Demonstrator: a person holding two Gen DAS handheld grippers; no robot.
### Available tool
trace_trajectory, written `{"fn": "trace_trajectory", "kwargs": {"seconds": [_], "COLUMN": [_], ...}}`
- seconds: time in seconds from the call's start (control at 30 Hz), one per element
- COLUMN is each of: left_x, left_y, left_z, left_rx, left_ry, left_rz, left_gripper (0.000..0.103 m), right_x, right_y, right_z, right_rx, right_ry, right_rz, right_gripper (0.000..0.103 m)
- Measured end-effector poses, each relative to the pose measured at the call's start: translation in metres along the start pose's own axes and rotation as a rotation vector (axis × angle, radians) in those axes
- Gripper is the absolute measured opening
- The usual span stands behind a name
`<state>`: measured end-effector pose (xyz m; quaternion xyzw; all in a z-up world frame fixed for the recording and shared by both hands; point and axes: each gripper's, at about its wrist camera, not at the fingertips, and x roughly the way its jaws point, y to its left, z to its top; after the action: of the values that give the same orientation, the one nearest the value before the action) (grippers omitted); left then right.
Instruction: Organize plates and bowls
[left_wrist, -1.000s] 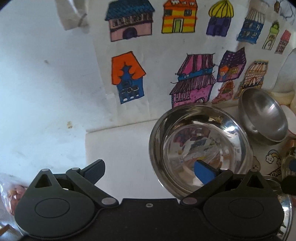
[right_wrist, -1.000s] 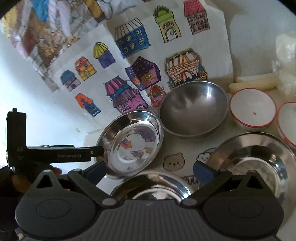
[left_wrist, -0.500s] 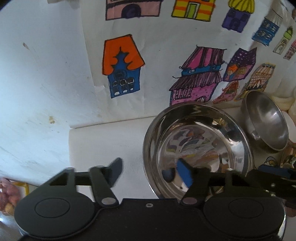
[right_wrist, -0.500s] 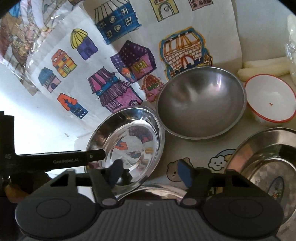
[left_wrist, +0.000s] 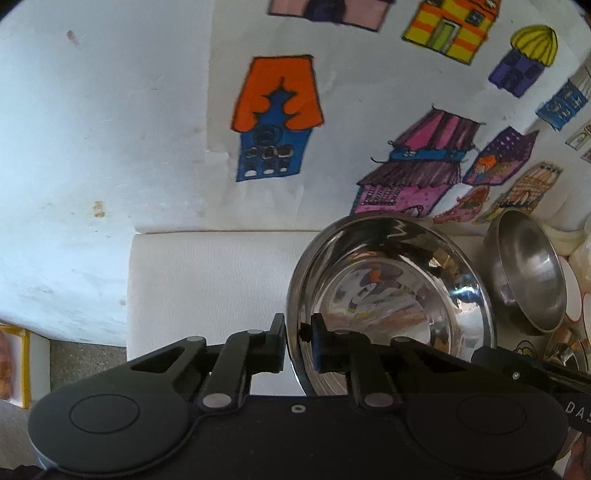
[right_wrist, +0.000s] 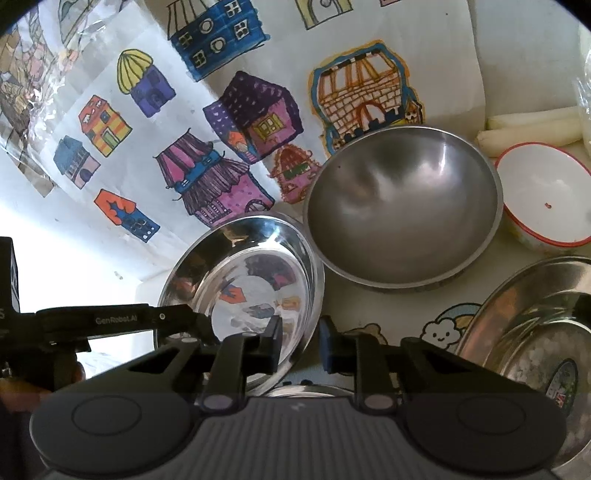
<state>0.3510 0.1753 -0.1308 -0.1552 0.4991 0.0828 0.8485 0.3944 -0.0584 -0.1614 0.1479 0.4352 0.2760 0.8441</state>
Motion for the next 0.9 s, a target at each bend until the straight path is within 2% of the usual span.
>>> {"fn": "trace_trajectory", "kwargs": {"seconds": [0.07,0.43,0.9], "left_x": [-0.006,-0.038,-0.081], "left_y": [0.004,0.007,-0.03], "left_z": [-0.001,-0.005,-0.029], "left_rx": [-0.002,-0.014,0.048], "left_ry": [-0.007,-0.066,-0.119], "left_rz": [0.002,0.009,-0.045], "left_gripper": [0.013,0.012,0.013], "right_x": [-0.001,-0.014,-0.074], "right_y": [0.001,0.015,0.001], "right_z": [0.0,0.0,-0.027], "right_rx": [-0.006,-0.049,-0.064], "right_ry": [-0.004,-0.051,-0.109], "right_rz": [0.005,0.041,0.035], "right_gripper": [0.019,0.019,0.019]}}
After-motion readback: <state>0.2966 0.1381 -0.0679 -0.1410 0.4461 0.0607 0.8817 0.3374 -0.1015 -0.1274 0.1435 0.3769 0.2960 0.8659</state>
